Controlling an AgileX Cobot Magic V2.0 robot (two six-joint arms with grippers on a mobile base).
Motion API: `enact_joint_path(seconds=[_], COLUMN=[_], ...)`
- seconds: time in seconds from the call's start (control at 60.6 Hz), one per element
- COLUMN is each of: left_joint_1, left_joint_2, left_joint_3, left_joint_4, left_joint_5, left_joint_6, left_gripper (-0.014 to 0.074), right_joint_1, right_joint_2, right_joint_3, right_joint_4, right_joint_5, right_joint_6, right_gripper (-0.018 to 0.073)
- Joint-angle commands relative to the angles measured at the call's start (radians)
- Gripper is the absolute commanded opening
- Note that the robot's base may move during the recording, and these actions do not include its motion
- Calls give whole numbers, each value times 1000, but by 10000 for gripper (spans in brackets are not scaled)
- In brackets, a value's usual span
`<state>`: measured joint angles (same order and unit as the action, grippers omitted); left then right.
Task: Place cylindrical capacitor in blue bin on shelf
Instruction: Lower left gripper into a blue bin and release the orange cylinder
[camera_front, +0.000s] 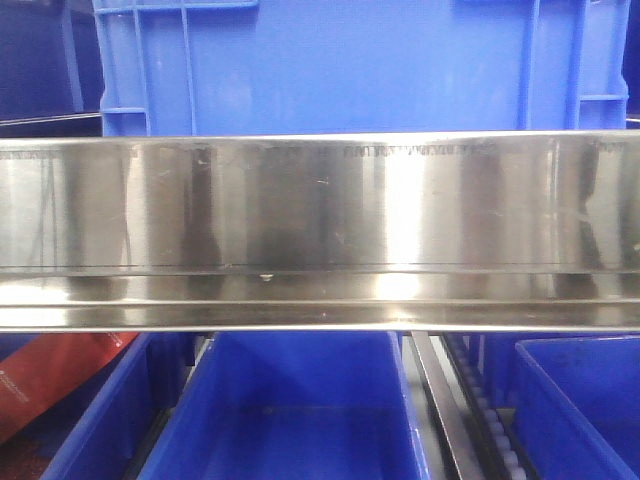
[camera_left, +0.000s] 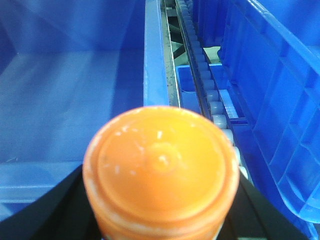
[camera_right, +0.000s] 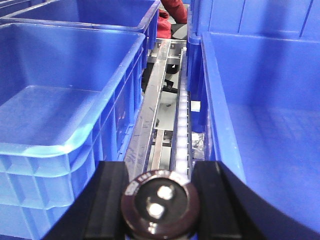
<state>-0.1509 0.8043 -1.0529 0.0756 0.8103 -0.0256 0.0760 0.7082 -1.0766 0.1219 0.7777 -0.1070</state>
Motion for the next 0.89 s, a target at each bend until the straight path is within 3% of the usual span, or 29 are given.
enact_joint_path(seconds=[0.0, 0.561, 0.661, 0.875], left_joint_1=[-6, -13, -78, -331], left_joint_2=[-3, 23, 85, 332], left_joint_3=[-9, -60, -164, -449], left_joint_4=[-1, -17, -27, -27], left_joint_5=[-21, -74, -72, -70], left_joint_6=[-1, 2, 55, 73], left_gripper=[-111, -111, -111, -111], right_joint_1=[3, 3, 3, 3], right_joint_2=[-3, -3, -3, -3], right_joint_3=[-10, -10, -10, -10], right_joint_4=[-2, -2, -2, -2], right_joint_5=[-24, -24, -28, -68], right_joint_6=[-4, -4, -4, -4], right_gripper=[2, 2, 2, 2])
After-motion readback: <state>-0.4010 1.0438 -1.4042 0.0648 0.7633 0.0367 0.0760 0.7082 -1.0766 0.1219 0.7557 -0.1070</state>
